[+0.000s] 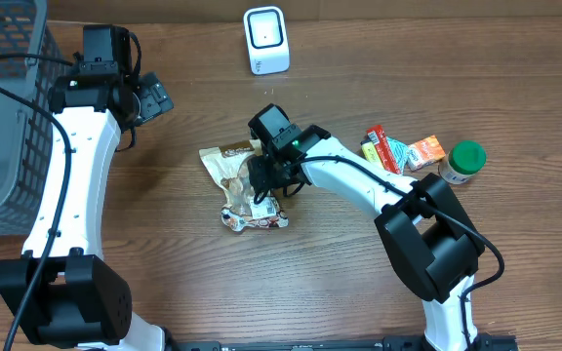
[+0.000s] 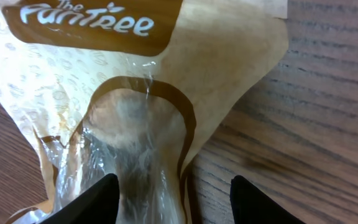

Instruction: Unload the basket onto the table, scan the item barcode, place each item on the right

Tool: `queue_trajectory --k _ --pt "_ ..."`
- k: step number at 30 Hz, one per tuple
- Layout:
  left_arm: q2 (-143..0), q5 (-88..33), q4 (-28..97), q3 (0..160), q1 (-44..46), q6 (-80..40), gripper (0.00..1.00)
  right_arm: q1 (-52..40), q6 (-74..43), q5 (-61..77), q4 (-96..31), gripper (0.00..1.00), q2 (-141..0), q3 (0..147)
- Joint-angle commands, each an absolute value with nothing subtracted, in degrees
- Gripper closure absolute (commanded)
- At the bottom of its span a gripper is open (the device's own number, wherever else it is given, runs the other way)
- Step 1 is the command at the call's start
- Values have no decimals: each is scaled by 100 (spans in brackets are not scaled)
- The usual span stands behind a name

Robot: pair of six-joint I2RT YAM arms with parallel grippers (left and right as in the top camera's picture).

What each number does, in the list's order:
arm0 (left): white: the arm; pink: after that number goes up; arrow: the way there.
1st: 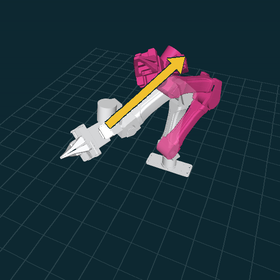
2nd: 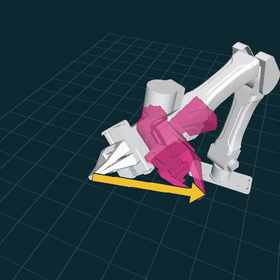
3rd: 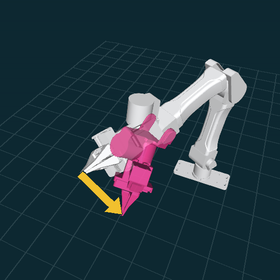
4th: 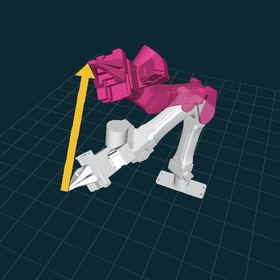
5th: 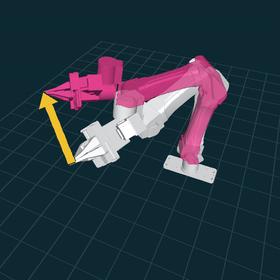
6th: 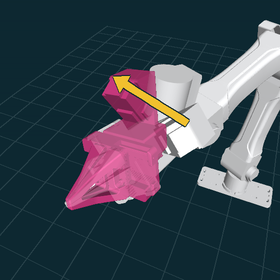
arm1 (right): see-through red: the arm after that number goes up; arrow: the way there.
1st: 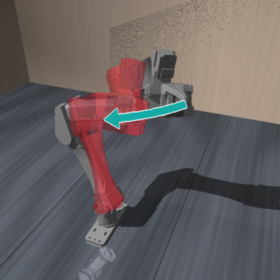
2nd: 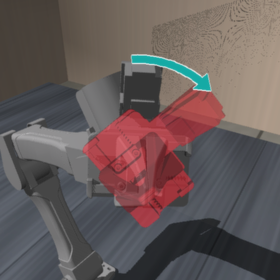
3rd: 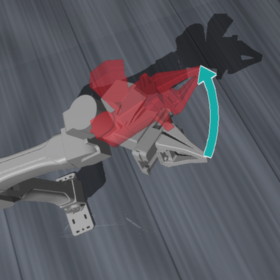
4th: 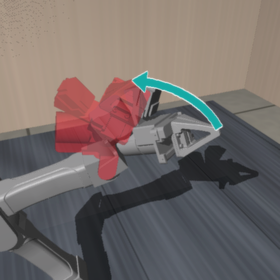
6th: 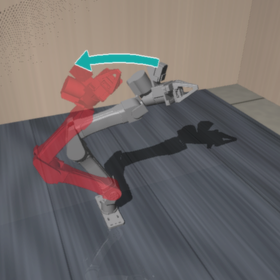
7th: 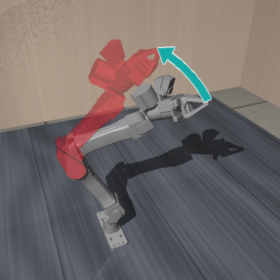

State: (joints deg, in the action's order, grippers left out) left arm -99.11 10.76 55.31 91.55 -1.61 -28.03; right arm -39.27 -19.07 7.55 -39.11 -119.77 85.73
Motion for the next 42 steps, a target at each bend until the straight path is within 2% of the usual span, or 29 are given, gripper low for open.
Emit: queue_trajectory --k 1,6,14,17,23,28,32,37,42 --pt "-9861 1090 5527 9190 -169 -2679 0 -3938 -2167 784 -3839 43 -11937 8541" --pt "-9861 1090 5527 9190 -169 -2679 0 -3935 -2438 760 -4032 48 -11937 8541" --pt "-9861 1090 5527 9190 -169 -2681 0 -3927 -2869 408 -4458 47 -11295 8805" --pt "-9861 1090 5527 9190 -169 -2679 0 -3931 -2392 263 -4222 40 -11010 8805" --pt "-9861 1090 5527 9190 -169 -2679 0 -3931 -1437 268 -3448 34 -11187 8687" --pt "-9861 1090 5527 9190 -169 -2679 0 -3931 -993 327 -2808 22 -11703 8578" --pt "-9861 1090 5527 9190 -169 -2679 0 -3913 -827 215 -2899 21 -11977 8578" --pt "-9861 1090 5527 9190 -169 -2681 0 -3815 -1315 -493 -3634 22 -11966 8595" --pt "-9861 1090 5527 9190 -169 -2679 0 -3557 -3002 -1061 -4720 24 -11915 8595"
